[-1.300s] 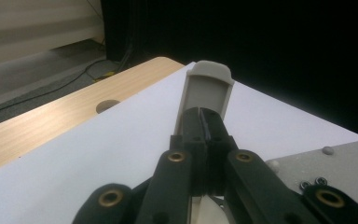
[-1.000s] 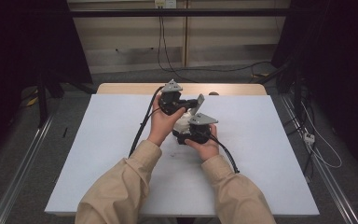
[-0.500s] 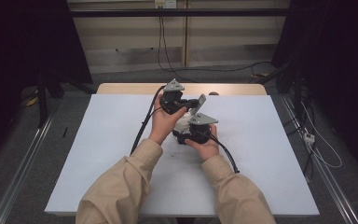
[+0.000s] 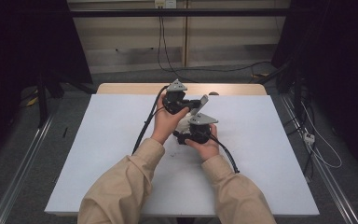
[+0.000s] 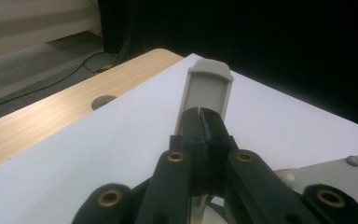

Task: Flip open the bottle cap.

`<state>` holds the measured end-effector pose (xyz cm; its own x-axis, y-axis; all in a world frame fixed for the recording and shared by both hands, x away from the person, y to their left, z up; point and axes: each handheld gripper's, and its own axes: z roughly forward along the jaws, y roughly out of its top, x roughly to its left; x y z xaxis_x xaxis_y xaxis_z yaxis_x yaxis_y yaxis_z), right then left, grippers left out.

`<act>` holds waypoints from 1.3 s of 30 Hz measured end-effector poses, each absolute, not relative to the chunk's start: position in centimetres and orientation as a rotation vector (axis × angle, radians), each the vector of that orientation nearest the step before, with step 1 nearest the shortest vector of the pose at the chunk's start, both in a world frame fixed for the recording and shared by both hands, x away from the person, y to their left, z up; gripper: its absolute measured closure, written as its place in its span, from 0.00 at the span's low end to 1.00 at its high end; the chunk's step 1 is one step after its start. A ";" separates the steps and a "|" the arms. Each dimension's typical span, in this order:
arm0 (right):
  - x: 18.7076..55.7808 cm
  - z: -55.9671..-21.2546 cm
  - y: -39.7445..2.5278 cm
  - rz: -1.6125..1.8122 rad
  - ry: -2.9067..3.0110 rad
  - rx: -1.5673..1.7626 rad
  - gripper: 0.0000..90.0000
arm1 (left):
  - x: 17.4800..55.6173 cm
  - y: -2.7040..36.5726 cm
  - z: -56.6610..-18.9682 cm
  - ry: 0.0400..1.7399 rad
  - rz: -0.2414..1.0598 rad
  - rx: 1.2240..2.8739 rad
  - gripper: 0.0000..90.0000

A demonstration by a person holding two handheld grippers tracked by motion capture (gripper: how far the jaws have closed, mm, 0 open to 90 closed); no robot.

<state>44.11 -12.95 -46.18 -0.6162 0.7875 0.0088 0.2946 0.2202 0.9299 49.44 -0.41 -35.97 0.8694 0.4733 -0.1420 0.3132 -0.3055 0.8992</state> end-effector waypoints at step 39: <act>44.1 -46.2 -13.1 1.381 2.039 0.986 0.20 | 50.3 -0.8 -36.9 0.582 0.145 1.970 1.00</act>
<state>44.11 -13.06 -46.17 -0.6228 0.7824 0.0030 0.2934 0.2300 0.9279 50.25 -0.80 -36.92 0.8754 0.4592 -0.1509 0.3351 -0.3517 0.8741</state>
